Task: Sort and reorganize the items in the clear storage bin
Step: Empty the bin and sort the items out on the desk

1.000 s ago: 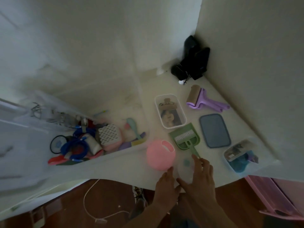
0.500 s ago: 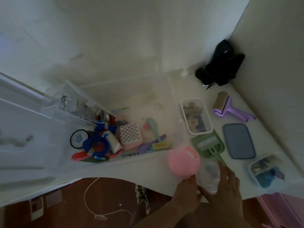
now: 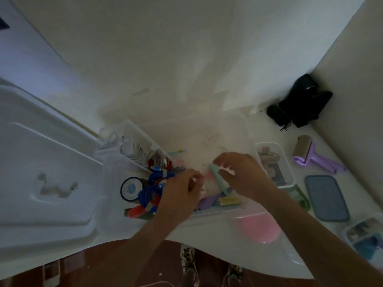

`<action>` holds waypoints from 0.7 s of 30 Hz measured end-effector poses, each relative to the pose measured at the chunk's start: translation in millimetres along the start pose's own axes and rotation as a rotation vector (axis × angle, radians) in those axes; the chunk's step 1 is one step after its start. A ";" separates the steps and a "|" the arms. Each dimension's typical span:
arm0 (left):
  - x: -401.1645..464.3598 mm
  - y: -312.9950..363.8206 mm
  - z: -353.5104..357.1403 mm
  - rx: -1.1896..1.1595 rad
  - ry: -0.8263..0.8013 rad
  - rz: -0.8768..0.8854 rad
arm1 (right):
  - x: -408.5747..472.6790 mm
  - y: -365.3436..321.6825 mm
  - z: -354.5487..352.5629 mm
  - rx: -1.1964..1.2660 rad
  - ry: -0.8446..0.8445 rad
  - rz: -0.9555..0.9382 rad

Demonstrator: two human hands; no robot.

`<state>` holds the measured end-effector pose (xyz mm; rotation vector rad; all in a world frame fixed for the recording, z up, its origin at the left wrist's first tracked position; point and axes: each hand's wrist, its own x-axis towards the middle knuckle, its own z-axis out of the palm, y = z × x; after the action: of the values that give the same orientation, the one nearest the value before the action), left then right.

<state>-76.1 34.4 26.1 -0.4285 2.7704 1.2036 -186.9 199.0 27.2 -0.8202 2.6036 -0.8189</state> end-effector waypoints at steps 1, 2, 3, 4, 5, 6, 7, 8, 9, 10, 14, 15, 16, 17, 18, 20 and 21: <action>11.2 -12.5 -1.0 0.039 -0.041 -0.029 | 22.7 6.4 16.1 -0.059 -0.126 0.017; 20.6 -24.5 0.6 0.094 -0.102 -0.051 | 42.2 13.1 31.6 -0.128 -0.244 0.035; 27.7 -35.3 3.9 0.148 -0.155 -0.061 | 57.8 19.7 46.2 -0.209 -0.348 0.030; 33.3 -43.5 7.6 0.186 -0.183 -0.061 | 69.9 25.8 58.6 -0.296 -0.451 0.016; 37.5 -49.9 11.2 0.201 -0.191 -0.057 | 79.1 32.3 70.8 -0.384 -0.538 -0.010; 41.7 -56.4 15.0 0.207 -0.191 -0.048 | 85.6 38.4 81.2 -0.469 -0.601 -0.038; 45.2 -61.6 17.2 0.214 -0.192 -0.043 | 88.9 43.1 89.8 -0.550 -0.629 -0.076; 47.8 -66.8 18.9 0.221 -0.196 -0.048 | 90.6 47.7 97.7 -0.620 -0.633 -0.118; 49.4 -72.2 20.3 0.229 -0.198 -0.056 | 90.6 51.5 103.8 -0.662 -0.610 -0.155; 50.0 -77.9 21.6 0.238 -0.197 -0.061 | 90.4 55.6 109.4 -0.678 -0.578 -0.167; 49.0 -94.1 24.3 0.243 -0.218 -0.069 | 92.2 62.5 114.3 -0.603 -0.571 -0.085; 49.1 -94.8 24.2 0.241 -0.216 -0.063 | 94.3 62.9 111.6 -0.552 -0.587 -0.015; 49.9 -94.6 24.3 0.249 -0.210 -0.053 | 96.6 62.2 106.5 -0.463 -0.579 0.062; 50.5 -93.3 24.4 0.265 -0.201 -0.038 | 98.7 59.2 98.2 -0.361 -0.553 0.142; 51.1 -91.2 24.7 0.282 -0.190 -0.016 | 100.1 56.6 88.9 -0.250 -0.528 0.214; 53.3 -85.3 26.8 0.271 -0.189 0.027 | 99.4 49.3 67.9 -0.115 -0.539 0.282; 54.5 -81.8 28.7 0.247 -0.206 0.041 | 96.6 45.2 59.8 -0.102 -0.573 0.294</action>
<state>-105.2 -9.9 -61.5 -0.2135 2.7104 0.8430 -257.9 146.1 -57.1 -0.5680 2.1834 -0.3080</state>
